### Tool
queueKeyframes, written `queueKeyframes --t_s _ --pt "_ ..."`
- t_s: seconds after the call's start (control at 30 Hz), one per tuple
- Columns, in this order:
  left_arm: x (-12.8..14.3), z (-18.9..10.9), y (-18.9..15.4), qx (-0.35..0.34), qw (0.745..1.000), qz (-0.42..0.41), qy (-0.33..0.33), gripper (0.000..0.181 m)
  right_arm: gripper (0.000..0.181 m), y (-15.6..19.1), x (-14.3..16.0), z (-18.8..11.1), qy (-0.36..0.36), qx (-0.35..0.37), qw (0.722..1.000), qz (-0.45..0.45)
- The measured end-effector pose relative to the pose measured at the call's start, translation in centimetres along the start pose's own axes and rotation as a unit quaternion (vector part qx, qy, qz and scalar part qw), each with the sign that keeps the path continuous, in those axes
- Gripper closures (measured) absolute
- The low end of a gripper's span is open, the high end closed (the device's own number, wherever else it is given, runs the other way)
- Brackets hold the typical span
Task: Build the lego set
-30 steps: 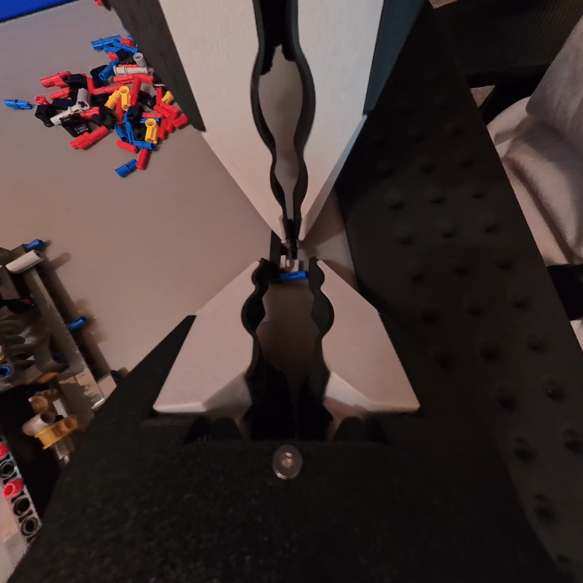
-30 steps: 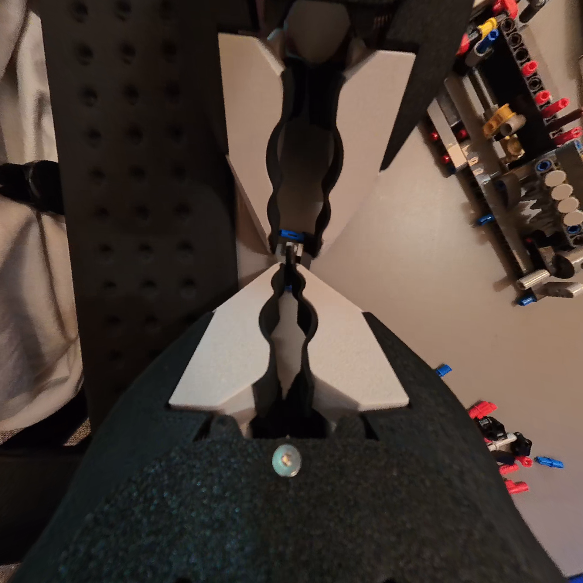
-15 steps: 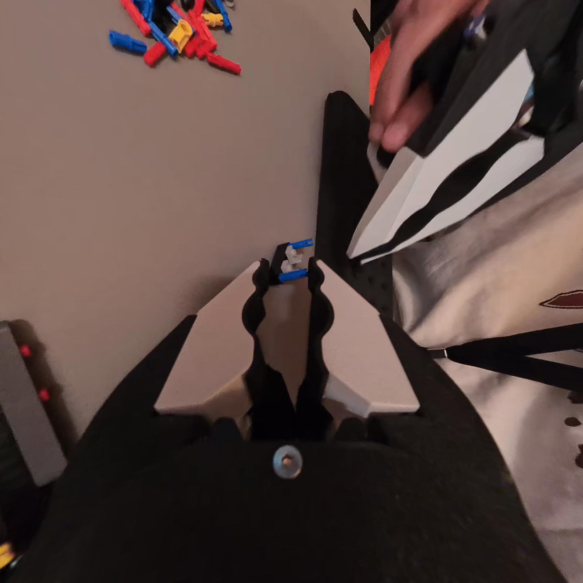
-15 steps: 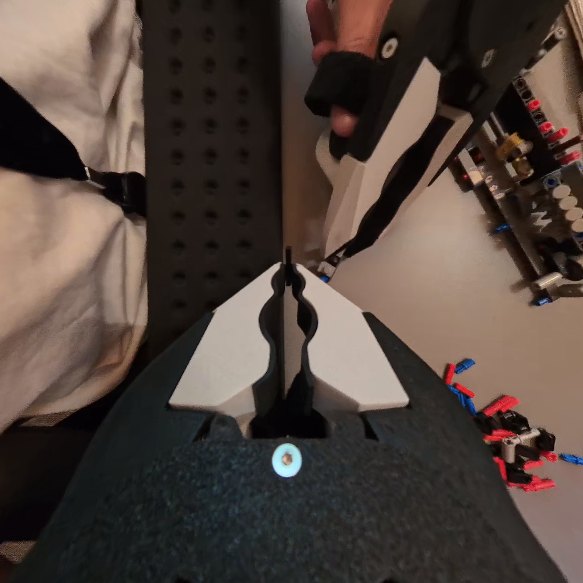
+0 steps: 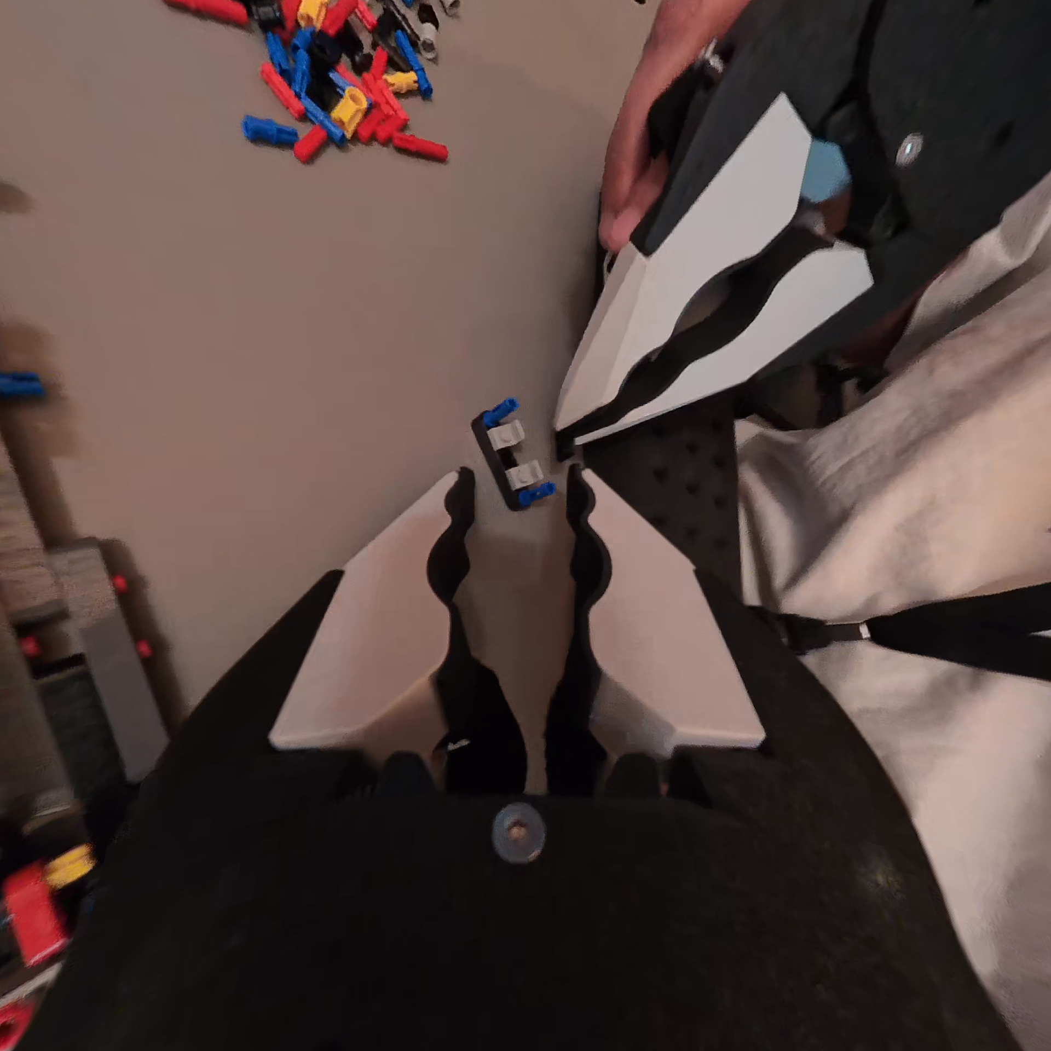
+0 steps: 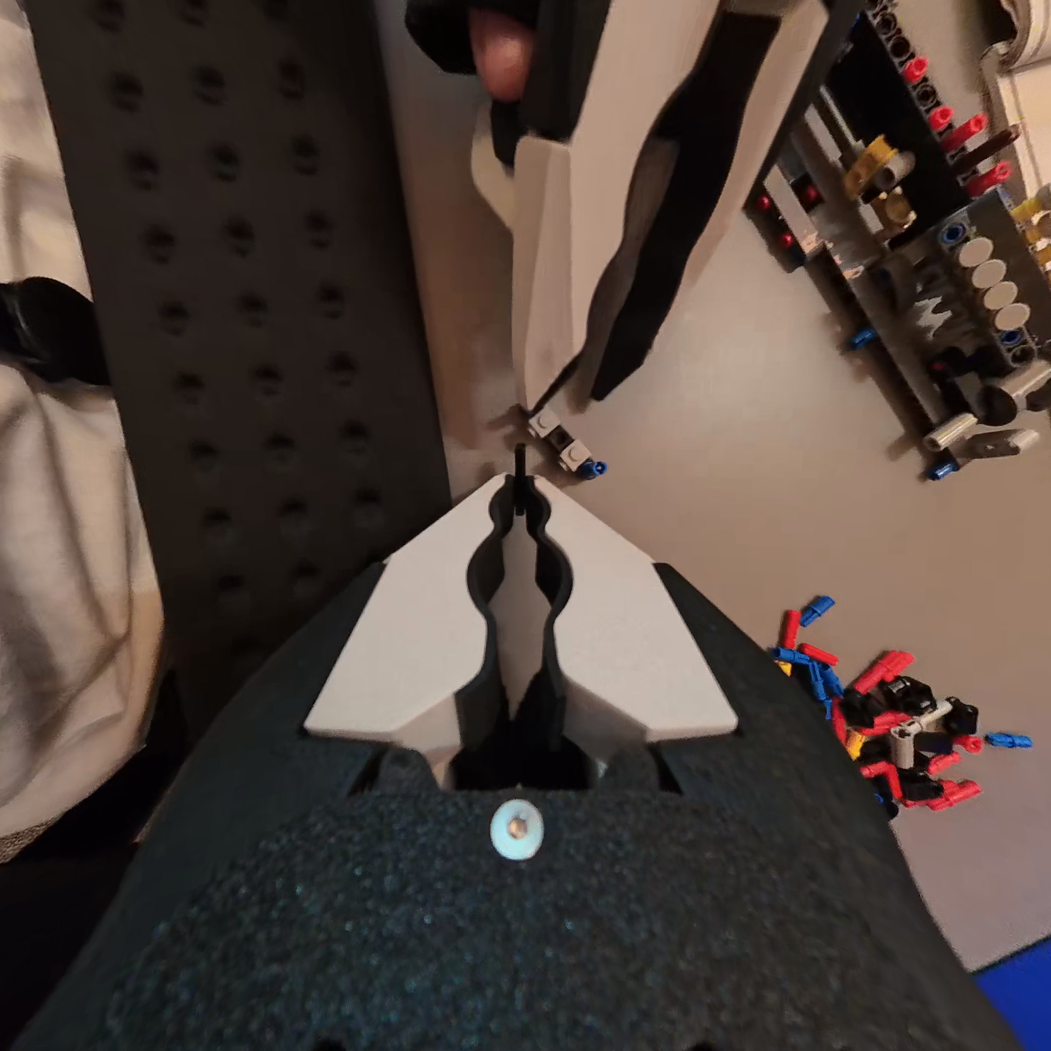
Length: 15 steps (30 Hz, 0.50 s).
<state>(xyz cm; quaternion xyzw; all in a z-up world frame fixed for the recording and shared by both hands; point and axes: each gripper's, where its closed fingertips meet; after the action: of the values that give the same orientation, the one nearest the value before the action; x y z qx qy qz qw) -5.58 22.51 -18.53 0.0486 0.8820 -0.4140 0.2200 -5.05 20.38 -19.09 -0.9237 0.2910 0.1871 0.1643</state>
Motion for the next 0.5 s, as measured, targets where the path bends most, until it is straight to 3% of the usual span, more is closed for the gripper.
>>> queueKeyframes --t_s 0.2,0.33,0.5 --pt "1.3 0.5 -0.3 -0.077 0.985 0.155 0.012 0.146 0.18 -0.3 -0.2 -0.2 0.009 -0.014 0.999 -0.034" --pt "1.2 1.7 0.4 -0.114 0.977 0.179 0.01 0.152 0.18 0.0 -0.1 0.4 0.032 -0.032 0.996 -0.081" --pt "1.3 1.7 0.5 -0.109 0.972 0.206 0.021 0.166 0.18 -0.3 -0.1 0.7 0.048 -0.028 0.993 -0.104"
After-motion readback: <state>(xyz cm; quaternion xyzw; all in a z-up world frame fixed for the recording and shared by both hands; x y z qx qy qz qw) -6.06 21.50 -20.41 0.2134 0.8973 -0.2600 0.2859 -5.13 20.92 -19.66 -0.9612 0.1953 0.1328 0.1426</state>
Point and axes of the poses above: each gripper's, where its closed fingertips meet, z out along the fingers, x out of its underside, y = z × x across the jaws, and after that the axes turned 14 degrees about -z, right-handed
